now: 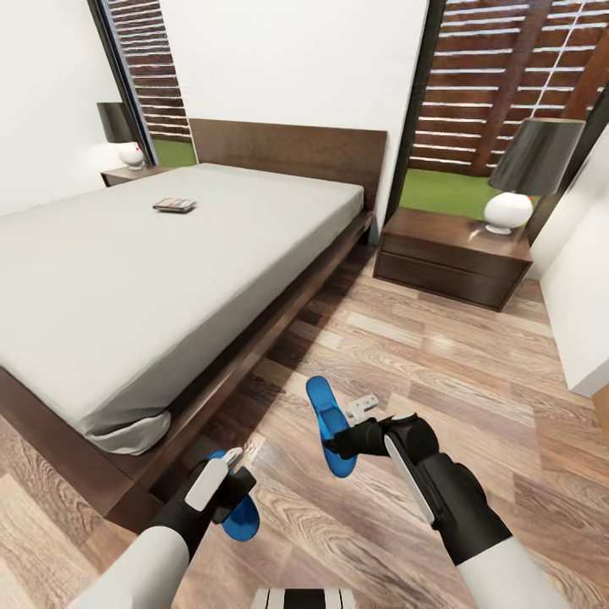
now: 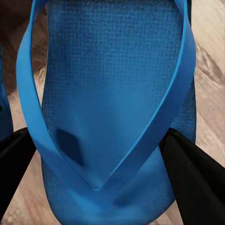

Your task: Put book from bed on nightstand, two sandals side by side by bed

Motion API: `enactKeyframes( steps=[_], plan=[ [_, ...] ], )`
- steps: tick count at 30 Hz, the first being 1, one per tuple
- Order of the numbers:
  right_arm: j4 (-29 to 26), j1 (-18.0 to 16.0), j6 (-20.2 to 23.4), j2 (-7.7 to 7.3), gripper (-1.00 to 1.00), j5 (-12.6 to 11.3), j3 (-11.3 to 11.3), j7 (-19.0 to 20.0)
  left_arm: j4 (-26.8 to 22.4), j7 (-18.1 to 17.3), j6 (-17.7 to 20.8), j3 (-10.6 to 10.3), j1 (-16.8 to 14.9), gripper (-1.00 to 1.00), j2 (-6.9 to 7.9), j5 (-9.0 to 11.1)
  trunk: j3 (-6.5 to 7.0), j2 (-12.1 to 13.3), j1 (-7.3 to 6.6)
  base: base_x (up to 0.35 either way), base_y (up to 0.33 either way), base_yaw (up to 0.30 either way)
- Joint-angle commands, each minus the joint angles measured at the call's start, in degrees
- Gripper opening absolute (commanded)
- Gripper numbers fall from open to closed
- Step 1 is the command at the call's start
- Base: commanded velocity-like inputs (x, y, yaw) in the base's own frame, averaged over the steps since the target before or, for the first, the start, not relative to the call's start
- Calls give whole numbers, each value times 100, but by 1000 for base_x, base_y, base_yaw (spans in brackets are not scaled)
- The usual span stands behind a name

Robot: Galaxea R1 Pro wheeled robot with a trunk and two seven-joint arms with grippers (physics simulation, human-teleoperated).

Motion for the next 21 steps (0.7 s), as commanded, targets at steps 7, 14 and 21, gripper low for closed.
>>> enactKeyframes(
  steps=[7, 14, 21],
  plan=[
    [-442, 34, 309, -33, -100, -14, 13, -26, -1, 21, -454, -10, -4, -100, -4, -13, -161, -12, 17, 0, 0, -61],
    [-610, 40, 462, -52, -100, -16, 17, -29, 0, 14, -663, -26, -4, -100, -9, -24, -316, -21, 35, 0, 0, -18],
    [-699, 41, 462, -79, -100, -17, 26, -29, 3, -31, -747, -23, -4, -100, -4, -1, -471, -30, 53, 0, 0, -77]
  ],
)
